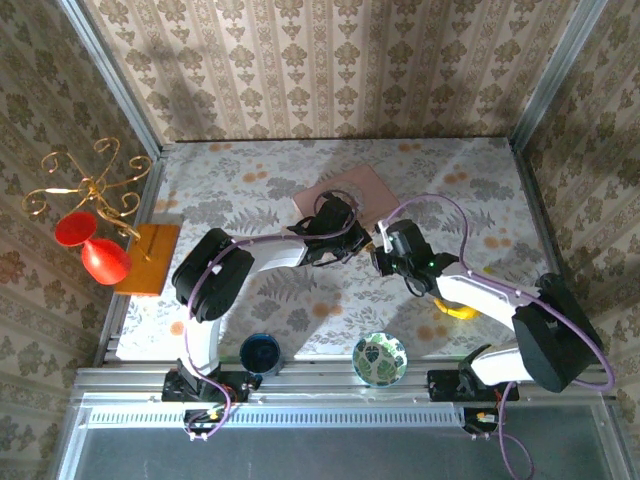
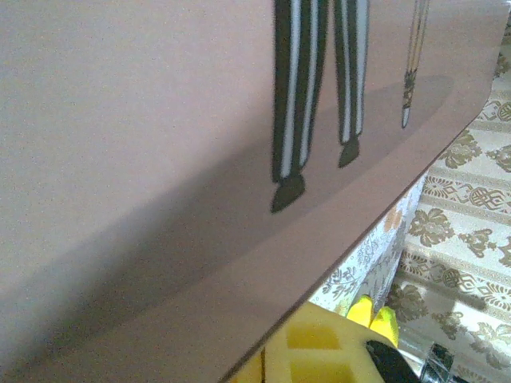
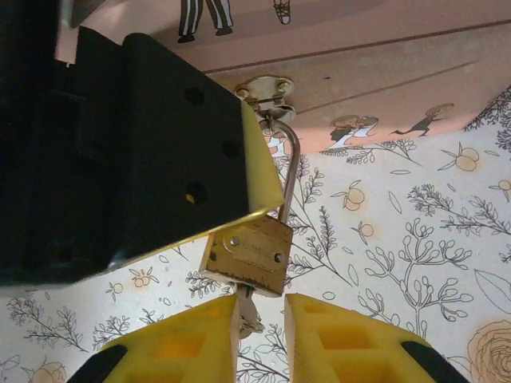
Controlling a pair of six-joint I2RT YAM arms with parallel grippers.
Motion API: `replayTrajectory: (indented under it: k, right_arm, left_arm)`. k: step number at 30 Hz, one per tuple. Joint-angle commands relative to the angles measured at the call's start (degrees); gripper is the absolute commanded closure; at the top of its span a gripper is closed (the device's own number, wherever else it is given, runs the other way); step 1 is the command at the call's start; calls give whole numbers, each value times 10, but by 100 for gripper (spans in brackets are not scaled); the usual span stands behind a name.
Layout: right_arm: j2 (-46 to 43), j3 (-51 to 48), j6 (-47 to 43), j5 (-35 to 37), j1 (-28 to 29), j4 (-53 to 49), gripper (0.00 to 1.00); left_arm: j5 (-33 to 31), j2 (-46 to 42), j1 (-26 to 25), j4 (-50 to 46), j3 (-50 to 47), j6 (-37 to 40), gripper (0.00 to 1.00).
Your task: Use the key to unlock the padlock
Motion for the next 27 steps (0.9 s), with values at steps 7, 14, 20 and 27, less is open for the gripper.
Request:
replayTrajectory:
  k: [7,14,20,27]
  right_arm:
    - [38,45,-26,38,16,-48,73]
    - [58,66,-28,53,26,-75,73]
    - [54,73,-25,56,29,-88,70]
    - [48,87,-26,76,41,-127,63]
  left_arm:
    - [36,-18,-2,40,15,-20,100]
    - [37,-16,-2,40,17,-19,100]
    - [37,-14,0,39,17,-21,100]
    - [37,-15,1,38,16,-23,100]
